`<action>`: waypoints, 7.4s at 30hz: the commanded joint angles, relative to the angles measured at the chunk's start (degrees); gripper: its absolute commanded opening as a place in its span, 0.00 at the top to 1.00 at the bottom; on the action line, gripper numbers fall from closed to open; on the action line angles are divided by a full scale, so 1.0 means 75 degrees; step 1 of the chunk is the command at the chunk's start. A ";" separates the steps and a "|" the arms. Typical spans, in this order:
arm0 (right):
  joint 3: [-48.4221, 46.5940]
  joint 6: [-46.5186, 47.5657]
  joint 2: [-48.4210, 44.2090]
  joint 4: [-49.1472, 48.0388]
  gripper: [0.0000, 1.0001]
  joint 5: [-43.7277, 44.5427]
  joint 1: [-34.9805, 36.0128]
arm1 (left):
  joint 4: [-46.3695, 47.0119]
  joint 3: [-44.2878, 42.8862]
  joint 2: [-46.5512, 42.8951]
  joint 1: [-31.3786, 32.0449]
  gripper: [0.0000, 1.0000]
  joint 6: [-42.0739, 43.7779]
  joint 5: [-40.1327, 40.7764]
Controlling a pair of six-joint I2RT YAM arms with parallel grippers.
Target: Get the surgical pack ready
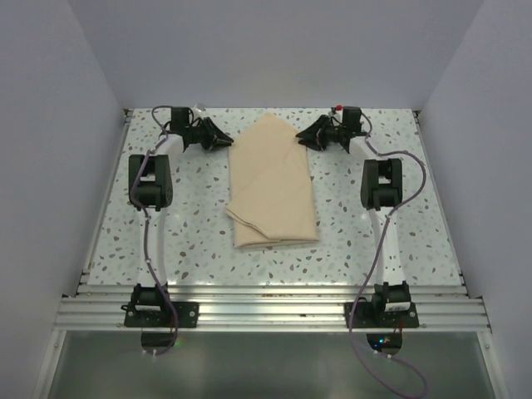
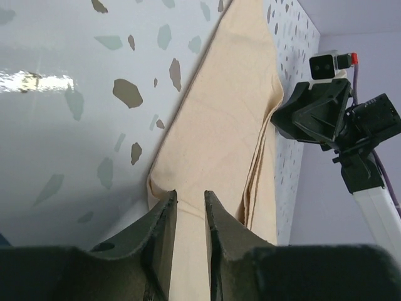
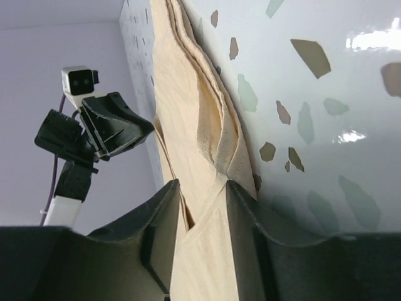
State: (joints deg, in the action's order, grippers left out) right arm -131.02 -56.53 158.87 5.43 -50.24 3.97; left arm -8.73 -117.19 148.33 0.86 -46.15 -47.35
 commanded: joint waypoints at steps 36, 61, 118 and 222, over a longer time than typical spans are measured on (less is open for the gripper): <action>-0.1678 0.3004 0.0579 0.2206 0.63 0.1554 0.0526 | -0.0922 -0.0312 0.0062 0.0389 0.86 0.0880 0.1381; 0.0533 0.2942 -0.2981 0.3879 1.00 0.1155 0.0690 | -0.1976 0.1794 -0.3253 0.0389 1.00 0.2156 0.1122; 0.8973 0.4514 -0.8725 0.5123 1.00 0.1530 0.0795 | -0.3722 0.8347 -0.8211 0.1561 1.00 0.2790 0.2657; 0.8808 0.1431 -0.6065 -0.0630 0.88 -0.0790 0.1957 | -0.1460 0.6589 -0.5481 0.1186 0.69 0.1805 0.0031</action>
State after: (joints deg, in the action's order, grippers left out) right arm -68.73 -43.31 114.08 7.46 -53.52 21.37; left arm -21.17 -68.71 107.04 10.09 -33.23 -46.85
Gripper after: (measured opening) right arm 0.123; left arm 0.316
